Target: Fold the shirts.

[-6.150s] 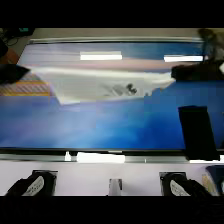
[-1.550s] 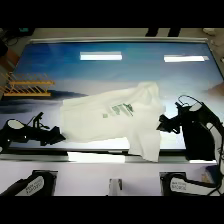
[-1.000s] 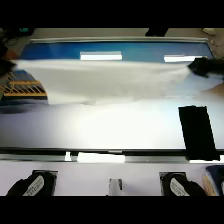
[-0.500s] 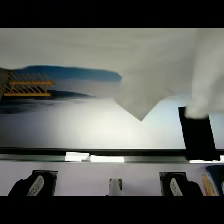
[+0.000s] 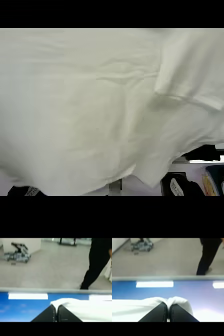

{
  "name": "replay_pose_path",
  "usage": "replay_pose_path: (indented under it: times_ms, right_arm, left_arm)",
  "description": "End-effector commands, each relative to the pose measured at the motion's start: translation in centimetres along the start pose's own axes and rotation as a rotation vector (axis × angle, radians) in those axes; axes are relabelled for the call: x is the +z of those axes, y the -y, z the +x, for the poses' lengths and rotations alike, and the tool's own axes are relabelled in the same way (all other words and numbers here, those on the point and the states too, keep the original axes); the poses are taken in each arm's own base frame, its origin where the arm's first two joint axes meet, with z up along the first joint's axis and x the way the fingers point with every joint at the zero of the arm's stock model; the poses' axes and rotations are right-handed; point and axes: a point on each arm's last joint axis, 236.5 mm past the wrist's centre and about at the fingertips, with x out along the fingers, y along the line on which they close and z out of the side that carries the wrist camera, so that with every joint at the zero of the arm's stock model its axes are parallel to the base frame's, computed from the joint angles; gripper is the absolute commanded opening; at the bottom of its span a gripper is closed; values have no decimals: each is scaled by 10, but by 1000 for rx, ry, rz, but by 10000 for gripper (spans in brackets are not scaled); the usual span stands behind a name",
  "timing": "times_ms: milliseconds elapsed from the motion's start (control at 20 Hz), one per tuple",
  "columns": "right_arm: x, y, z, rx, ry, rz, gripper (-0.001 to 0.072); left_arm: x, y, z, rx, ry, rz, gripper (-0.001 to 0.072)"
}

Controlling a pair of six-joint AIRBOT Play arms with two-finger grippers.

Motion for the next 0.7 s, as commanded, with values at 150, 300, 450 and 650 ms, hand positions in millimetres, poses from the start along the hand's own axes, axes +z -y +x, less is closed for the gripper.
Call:
replay_pose_path:
  times_ms: [150,300,450,650]
  right_arm:
    - [-247,3,151,127,-906,135,29]
    - [-314,-26,233,118,-949,124,30]
    - [-341,-37,301,63,-862,250,31]
    - [-322,-18,353,-12,-651,379,31]
  left_arm:
    - [-256,-81,131,8,-772,-208,32]
    - [-357,-108,170,35,-943,-323,32]
    - [-403,-127,207,53,-984,-387,33]
    - [-408,-144,255,63,-885,-429,33]
